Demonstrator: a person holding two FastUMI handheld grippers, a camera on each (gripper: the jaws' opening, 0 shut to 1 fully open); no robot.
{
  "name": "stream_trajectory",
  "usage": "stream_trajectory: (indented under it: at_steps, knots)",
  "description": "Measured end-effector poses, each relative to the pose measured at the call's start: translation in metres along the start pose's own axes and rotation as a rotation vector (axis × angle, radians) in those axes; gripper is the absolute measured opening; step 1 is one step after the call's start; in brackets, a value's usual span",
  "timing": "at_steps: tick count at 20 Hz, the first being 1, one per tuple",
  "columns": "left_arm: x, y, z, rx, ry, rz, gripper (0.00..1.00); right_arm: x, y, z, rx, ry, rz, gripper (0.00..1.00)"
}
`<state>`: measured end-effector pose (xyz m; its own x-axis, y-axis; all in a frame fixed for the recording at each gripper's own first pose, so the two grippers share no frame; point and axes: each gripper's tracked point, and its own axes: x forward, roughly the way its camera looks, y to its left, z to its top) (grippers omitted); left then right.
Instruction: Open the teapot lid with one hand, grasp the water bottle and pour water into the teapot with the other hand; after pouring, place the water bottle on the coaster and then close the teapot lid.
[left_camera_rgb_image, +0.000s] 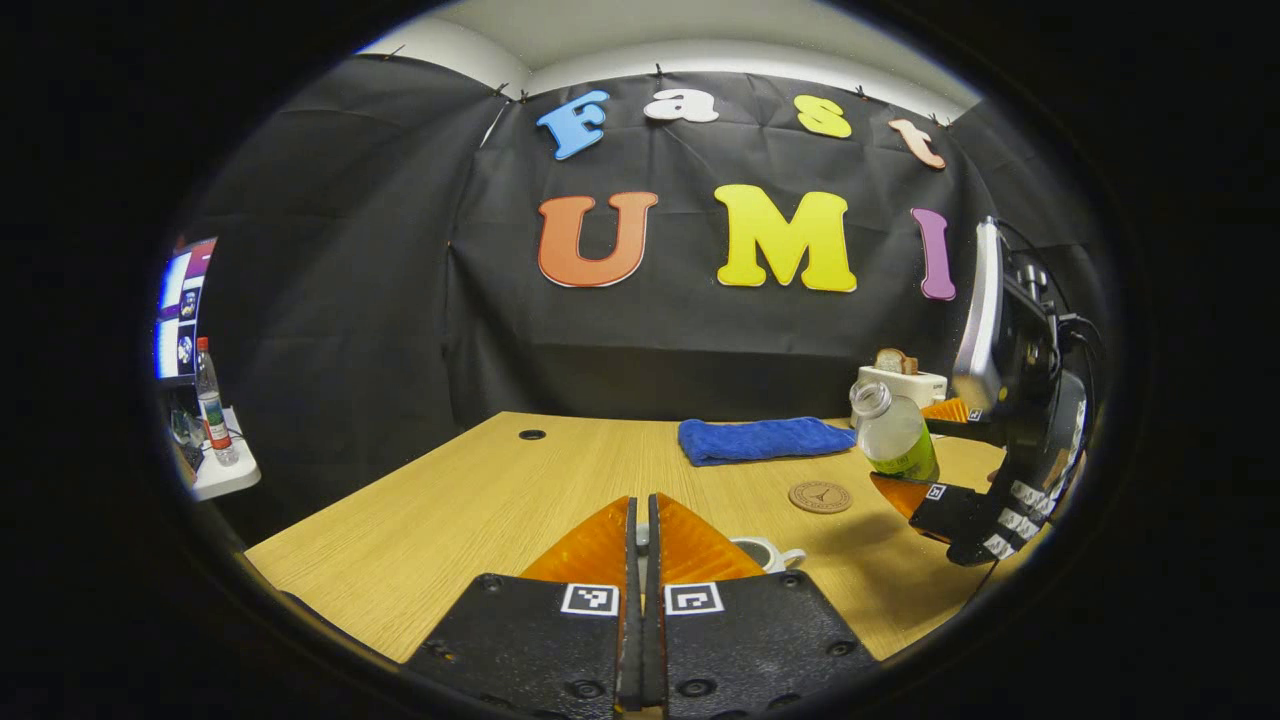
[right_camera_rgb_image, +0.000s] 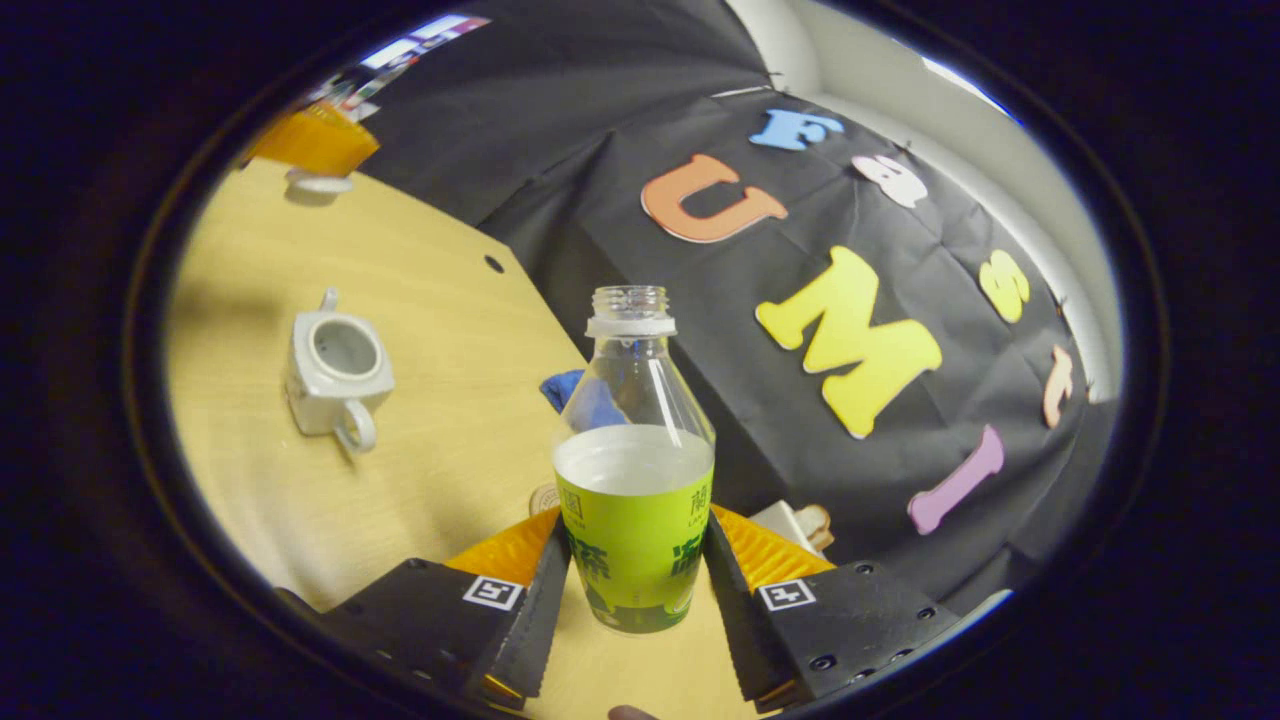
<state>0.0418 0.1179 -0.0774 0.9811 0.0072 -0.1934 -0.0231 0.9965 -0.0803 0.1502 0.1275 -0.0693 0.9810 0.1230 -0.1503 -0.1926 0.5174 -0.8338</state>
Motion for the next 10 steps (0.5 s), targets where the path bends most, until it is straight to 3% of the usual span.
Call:
stream_trajectory:
  at_steps: [6, 10]
  knots:
    - [0.002, 0.014, -0.005, 0.0, 0.002, -0.002, 0.03, 0.004, 0.019, 0.015, -0.251, -0.05, -0.01, 0.7]
    - [0.0, 0.025, -0.007, 0.009, 0.005, 0.0, 0.03, -0.003, 0.025, 0.017, -0.355, -0.07, -0.012, 0.7]
